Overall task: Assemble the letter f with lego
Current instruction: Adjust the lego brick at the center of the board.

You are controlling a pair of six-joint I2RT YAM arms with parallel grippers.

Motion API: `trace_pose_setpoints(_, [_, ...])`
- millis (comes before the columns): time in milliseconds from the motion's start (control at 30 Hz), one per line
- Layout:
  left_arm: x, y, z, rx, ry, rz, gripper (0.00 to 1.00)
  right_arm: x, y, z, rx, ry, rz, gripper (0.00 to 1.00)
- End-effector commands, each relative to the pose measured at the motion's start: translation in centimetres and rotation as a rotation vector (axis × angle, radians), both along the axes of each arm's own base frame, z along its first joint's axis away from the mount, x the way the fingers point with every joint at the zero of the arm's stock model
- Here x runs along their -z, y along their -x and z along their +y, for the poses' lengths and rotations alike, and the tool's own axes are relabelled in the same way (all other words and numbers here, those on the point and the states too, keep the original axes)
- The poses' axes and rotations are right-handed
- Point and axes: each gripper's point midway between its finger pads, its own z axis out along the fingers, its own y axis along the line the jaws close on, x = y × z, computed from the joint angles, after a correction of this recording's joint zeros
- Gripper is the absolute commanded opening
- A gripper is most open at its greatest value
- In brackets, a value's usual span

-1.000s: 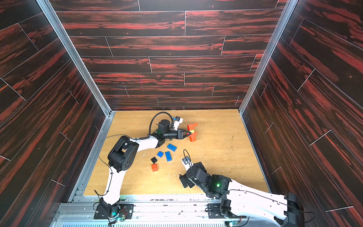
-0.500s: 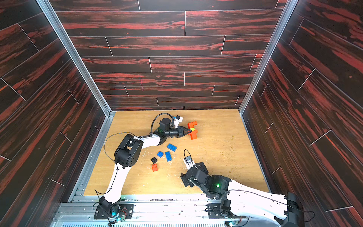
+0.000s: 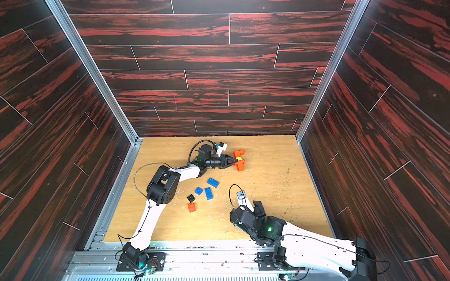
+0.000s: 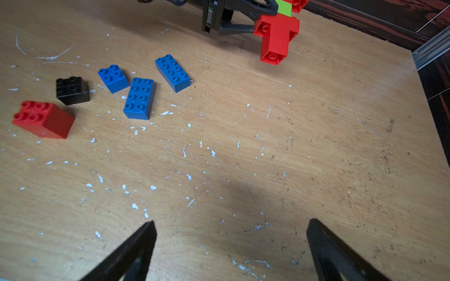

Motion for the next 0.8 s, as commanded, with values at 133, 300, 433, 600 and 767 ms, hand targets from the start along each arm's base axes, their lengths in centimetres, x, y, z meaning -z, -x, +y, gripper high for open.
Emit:
trace_pose_setpoints(133, [0.2,-0.7,-0.3,0.050,0.018,0.040,0.25,-1.0,-0.1,0.0,0.016,-0.024,-0.015,0.99])
trace_pose_setpoints(300, [1.4,-1.3,-0.3,0.047,-0.002,0.067,0.26,-1.1,0.0,0.2,0.002,-0.038,-0.014,0.99])
trace_pose_setpoints(433, [2.3,-1.9,-0.2,0.037,-0.016,0.085,0.26,-1.0,0.1,0.2,-0.001,-0.038,-0.012,0.98])
trace_pose_setpoints(600, [3.2,-2.5,-0.4,0.037,-0.028,0.114,0.26,-0.8,0.1,0.3,-0.003,-0.031,-0.007,0.98])
trace_pose_setpoints(767, [3.6,-2.9,-0.5,0.038,-0.021,0.140,0.26,-0.8,0.1,0.4,-0.007,-0.026,-0.003,0.98])
